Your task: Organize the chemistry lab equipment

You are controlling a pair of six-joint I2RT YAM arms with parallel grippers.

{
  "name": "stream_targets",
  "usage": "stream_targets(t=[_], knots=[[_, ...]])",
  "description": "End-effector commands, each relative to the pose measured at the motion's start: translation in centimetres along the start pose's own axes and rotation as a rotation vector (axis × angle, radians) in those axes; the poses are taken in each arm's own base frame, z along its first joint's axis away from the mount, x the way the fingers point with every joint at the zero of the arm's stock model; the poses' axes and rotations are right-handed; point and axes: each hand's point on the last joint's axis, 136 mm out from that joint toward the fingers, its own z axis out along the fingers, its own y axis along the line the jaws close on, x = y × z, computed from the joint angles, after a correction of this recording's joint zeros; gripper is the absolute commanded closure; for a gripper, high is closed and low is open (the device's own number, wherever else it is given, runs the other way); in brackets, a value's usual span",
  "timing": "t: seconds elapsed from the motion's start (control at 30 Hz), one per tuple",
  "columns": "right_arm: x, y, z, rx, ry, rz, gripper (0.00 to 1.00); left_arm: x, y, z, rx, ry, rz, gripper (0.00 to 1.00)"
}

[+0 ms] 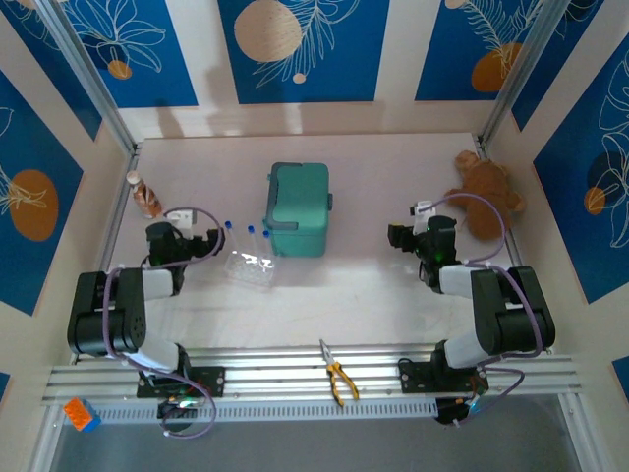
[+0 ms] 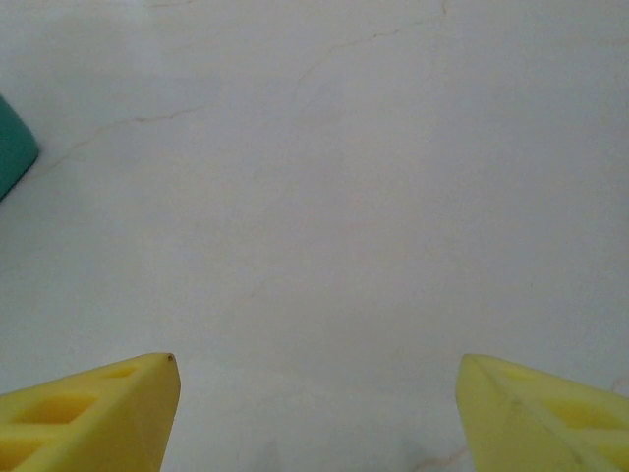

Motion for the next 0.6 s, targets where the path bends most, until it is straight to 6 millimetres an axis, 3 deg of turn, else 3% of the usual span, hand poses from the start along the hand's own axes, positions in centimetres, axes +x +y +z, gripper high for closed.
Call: stream_targets(t=[0.0, 0.2, 0.33, 0.37, 0.4, 0.57], knots=[[-2.8, 0.9, -0.9, -0.051, -0.154, -0.042, 0.25, -2.2, -0.3, -0.3, -0.069, -0.14, 0.1, 0.0], [-2.1, 0.3, 0.1, -0.077, -0.124, -0.011, 0.25, -1.6, -0.7, 0.6, -0.092, -0.111, 0.14, 0.0], [-2.1, -1.1, 0.4, -0.061, -0.087, 0.07, 0.24, -1.7, -0.8, 0.7, -0.085, -0.114, 0.143, 0.0], [-2.2, -1.1, 0.5, -0.06, -0.092, 0.068, 0.05, -1.7, -0.8, 0.6, -0.085, -0.112, 0.141, 0.0], [-2.2, -1.1, 0.5, -0.059, -0.091, 0.068, 0.01, -1.6, -0.8, 0.7, -0.085, -0.113, 0.142, 0.0], [-2.1, -1.1, 0.5, -0.05, -0.09, 0.063, 0.01, -1.6, -0.8, 0.6, -0.085, -0.113, 0.142, 0.0]])
